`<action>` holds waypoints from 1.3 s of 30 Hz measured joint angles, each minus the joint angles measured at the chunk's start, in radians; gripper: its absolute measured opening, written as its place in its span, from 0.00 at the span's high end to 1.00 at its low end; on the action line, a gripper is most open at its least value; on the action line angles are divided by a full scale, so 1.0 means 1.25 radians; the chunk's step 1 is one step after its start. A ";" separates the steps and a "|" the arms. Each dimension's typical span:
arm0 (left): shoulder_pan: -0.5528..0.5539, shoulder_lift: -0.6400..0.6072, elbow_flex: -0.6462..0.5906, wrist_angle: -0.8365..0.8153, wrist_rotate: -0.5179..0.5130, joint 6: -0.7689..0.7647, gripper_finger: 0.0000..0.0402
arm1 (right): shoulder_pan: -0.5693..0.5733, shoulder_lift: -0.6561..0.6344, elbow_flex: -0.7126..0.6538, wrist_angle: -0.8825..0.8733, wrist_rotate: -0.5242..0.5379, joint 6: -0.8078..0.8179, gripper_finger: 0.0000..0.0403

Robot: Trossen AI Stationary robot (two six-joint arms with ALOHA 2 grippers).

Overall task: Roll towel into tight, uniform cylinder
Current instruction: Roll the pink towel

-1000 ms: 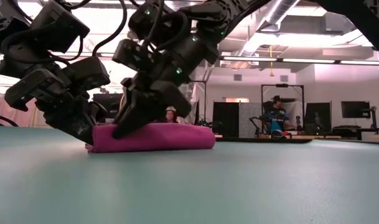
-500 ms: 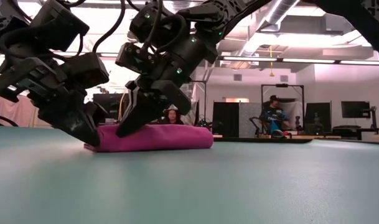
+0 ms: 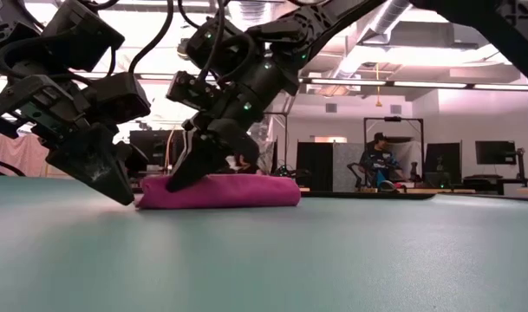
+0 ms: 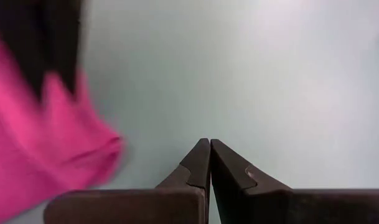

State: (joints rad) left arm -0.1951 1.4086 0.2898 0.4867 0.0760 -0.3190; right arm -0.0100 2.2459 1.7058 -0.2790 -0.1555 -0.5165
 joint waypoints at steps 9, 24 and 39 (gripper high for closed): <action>-0.006 -0.005 0.001 0.008 -0.002 -0.010 1.00 | -0.025 0.000 0.000 -0.003 -0.001 0.016 0.98; -0.019 -0.279 -0.092 -0.125 -0.558 0.139 1.00 | -0.019 0.000 0.000 -0.026 -0.005 0.018 0.98; 0.016 -0.020 -0.133 0.196 -0.446 0.198 1.00 | -0.011 -0.001 0.000 -0.021 -0.005 0.037 0.98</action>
State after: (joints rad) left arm -0.1753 1.3839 0.1234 0.7315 -0.4815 -0.0720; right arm -0.0238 2.2452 1.7061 -0.3048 -0.1613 -0.4706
